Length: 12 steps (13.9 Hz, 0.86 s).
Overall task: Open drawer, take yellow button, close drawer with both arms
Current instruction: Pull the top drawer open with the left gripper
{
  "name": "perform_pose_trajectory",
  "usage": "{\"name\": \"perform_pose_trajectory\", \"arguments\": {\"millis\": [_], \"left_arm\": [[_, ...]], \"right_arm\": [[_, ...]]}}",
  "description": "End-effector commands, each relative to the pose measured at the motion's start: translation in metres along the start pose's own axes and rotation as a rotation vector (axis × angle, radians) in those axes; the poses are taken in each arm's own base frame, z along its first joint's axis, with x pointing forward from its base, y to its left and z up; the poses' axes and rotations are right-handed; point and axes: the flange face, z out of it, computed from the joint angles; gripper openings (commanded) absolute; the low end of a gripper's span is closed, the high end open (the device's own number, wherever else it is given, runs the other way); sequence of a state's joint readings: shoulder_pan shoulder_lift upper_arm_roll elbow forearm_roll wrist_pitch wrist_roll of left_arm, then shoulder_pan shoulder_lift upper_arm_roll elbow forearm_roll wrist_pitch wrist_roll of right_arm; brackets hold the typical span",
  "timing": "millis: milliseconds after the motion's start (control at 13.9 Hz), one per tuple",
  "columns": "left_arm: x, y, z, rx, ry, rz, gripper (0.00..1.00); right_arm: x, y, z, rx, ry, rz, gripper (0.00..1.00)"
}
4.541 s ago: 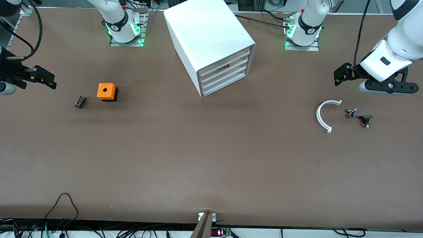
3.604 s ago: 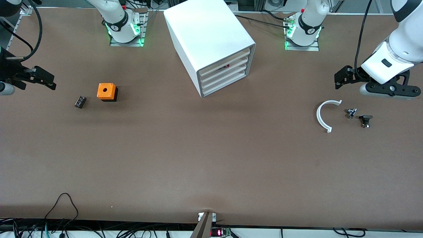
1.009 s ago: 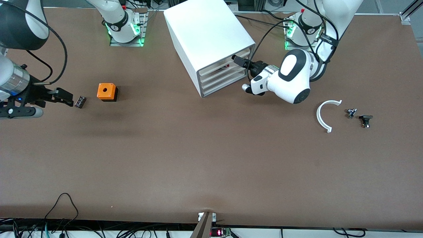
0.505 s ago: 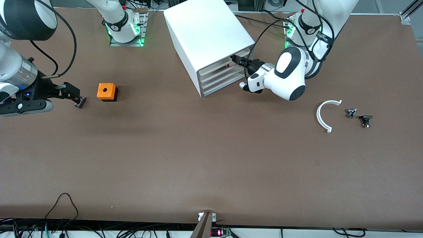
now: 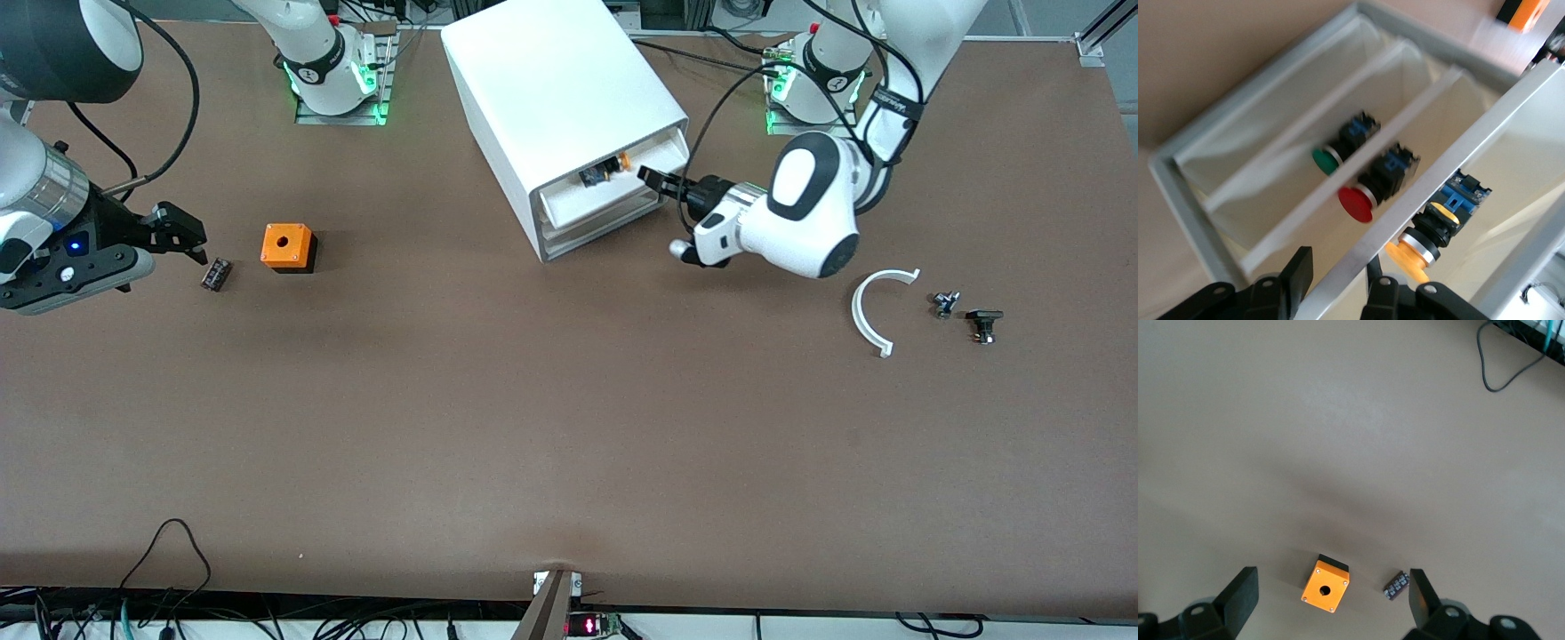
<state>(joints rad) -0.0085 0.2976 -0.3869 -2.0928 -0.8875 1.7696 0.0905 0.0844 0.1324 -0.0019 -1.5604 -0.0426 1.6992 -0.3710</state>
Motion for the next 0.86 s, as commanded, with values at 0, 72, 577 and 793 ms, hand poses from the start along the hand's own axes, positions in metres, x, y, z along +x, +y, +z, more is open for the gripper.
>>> {"name": "perform_pose_trajectory", "arguments": {"millis": [0,72,577,793], "left_arm": [[0.013,-0.015,-0.044,-0.016,0.126,-0.041,0.01],[0.014,-0.02,-0.053,-0.021,0.143,-0.049,0.1],[0.015,-0.005,-0.108,0.03,0.297,0.007,1.0],[0.008,0.033,-0.176,0.392,0.422,0.182,1.0]], "right_arm": [[0.001,-0.009,-0.006,0.07,0.022,-0.046,1.0],[0.003,-0.012,-0.006,0.107,0.036,-0.043,1.0],[0.026,-0.074,-0.017,0.133,0.081,-0.241,1.0],[0.049,-0.116,-0.016,0.124,0.125,-0.317,1.0]]}}
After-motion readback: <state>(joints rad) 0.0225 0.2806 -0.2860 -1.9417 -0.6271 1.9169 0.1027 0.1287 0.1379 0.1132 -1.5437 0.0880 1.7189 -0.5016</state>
